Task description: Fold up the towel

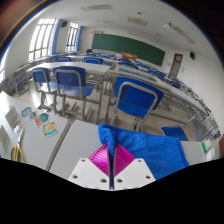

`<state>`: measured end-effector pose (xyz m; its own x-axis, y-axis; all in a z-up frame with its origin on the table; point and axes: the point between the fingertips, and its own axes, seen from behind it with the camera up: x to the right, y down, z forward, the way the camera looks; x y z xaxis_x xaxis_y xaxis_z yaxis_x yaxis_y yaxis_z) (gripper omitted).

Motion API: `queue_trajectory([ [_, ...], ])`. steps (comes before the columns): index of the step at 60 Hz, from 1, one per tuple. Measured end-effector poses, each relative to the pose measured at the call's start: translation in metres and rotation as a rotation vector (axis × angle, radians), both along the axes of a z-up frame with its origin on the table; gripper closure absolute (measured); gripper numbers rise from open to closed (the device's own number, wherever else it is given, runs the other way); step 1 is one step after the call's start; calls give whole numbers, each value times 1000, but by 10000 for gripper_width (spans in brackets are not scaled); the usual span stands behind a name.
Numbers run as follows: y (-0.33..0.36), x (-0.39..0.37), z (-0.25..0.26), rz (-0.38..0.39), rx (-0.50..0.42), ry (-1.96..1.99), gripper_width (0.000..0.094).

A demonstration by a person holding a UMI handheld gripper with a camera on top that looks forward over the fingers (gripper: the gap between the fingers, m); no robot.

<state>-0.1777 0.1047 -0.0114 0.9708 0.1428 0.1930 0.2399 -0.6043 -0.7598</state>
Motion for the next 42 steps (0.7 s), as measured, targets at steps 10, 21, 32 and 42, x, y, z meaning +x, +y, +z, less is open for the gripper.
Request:
queue_trajectory([
  [10, -5, -8, 5, 6, -40, 56, 903],
  [21, -25, -58, 82, 61, -26, 341, 905],
  [32, -8, -23, 115, 60, 10, 374, 904],
  [42, 13, 62, 73, 6, -15, 199, 651],
])
